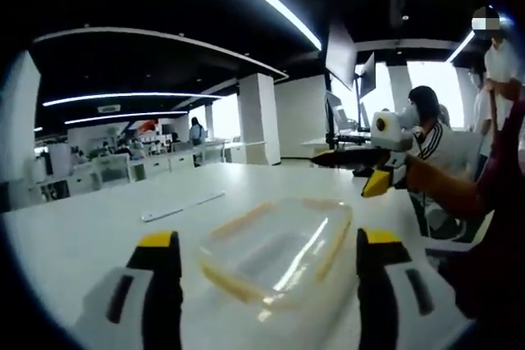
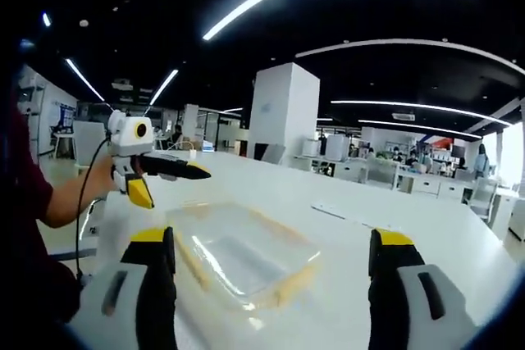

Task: Snap each plastic latch of the storage box into its locked position after aligning the lid with the box until every specified latch is closed and the lid sits flush.

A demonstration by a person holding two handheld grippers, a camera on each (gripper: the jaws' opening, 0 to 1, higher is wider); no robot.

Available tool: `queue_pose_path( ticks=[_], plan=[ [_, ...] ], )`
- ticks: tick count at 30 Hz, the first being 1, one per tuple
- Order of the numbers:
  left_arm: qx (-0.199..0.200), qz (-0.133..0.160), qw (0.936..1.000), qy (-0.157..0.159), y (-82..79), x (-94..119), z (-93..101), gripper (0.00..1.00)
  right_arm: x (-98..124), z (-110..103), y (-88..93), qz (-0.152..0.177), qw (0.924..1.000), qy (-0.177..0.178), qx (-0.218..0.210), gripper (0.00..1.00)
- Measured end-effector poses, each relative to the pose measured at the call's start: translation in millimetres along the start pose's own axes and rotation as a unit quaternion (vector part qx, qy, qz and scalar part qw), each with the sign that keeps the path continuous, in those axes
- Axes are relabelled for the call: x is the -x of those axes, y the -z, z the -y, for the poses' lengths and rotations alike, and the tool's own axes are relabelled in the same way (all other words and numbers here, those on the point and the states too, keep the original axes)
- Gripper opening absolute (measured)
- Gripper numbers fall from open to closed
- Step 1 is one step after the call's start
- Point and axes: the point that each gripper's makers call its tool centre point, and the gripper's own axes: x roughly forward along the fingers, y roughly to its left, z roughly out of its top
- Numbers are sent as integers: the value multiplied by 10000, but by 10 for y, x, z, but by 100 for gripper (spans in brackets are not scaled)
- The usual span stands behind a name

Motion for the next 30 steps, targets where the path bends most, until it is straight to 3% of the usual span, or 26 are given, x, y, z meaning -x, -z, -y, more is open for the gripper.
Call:
queue_pose_path(
  ticks=[6, 8, 14, 17, 30],
  plan=[
    [-37, 38, 10000, -29, -41, 69, 23, 92, 78, -26, -58, 106, 9999, 43, -13, 100],
    [-38, 196, 9998, -59, -149, 190, 68, 92, 194, -53, -134, 198, 9997, 139, 61, 100],
    [-112, 338, 9992, -188, -241, 389, 113, 92, 387, -71, -231, 394, 9987, 301, 70, 100],
    [-174, 497, 9977, -422, -303, 473, 82, 92, 489, -84, -296, 520, 9979, 376, 37, 100],
    [-276, 613, 9958, -615, -405, 797, 219, 89, 865, -172, -451, 802, 9943, 676, 182, 100]
  ],
)
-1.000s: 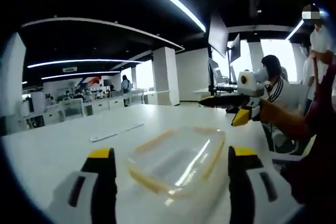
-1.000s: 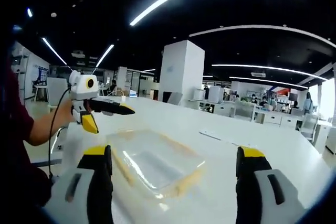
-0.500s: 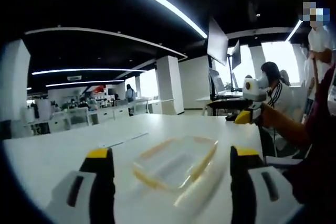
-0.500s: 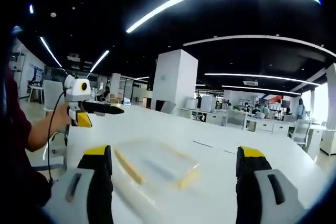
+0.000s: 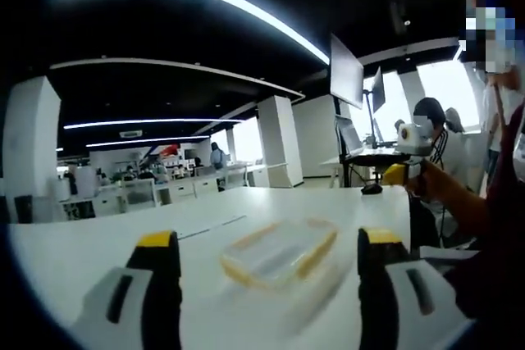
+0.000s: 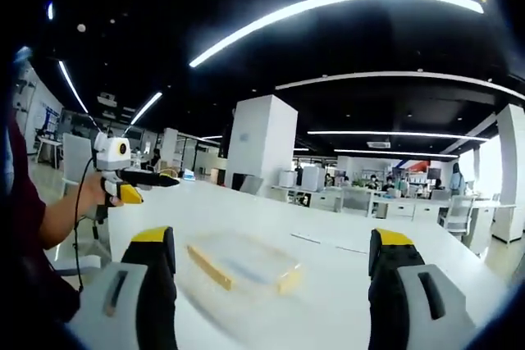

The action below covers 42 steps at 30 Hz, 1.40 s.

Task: Snap each plastic latch of the storage box into its locked position after aligning the lid with the box until every specified latch is closed and the lid sits flush.

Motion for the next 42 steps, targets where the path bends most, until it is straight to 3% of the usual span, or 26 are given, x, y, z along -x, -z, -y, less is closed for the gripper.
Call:
queue_pose_path(
  ticks=[6, 17, 27, 42],
  plan=[
    [-57, 76, 9999, -87, -47, 136, 17, 88, 135, -2, -22, -16, 9999, 126, 103, 100],
    [200, 200, 9989, -368, 73, 382, -89, 88, 350, 117, 48, 32, 9993, 367, -36, 100],
    [147, 115, 9987, -474, 143, 518, -98, 87, 498, 185, 1, 110, 9982, 589, -45, 100],
    [116, 294, 9979, -561, 70, 733, -49, 87, 632, 248, 36, 111, 9967, 805, -78, 100]
  ],
)
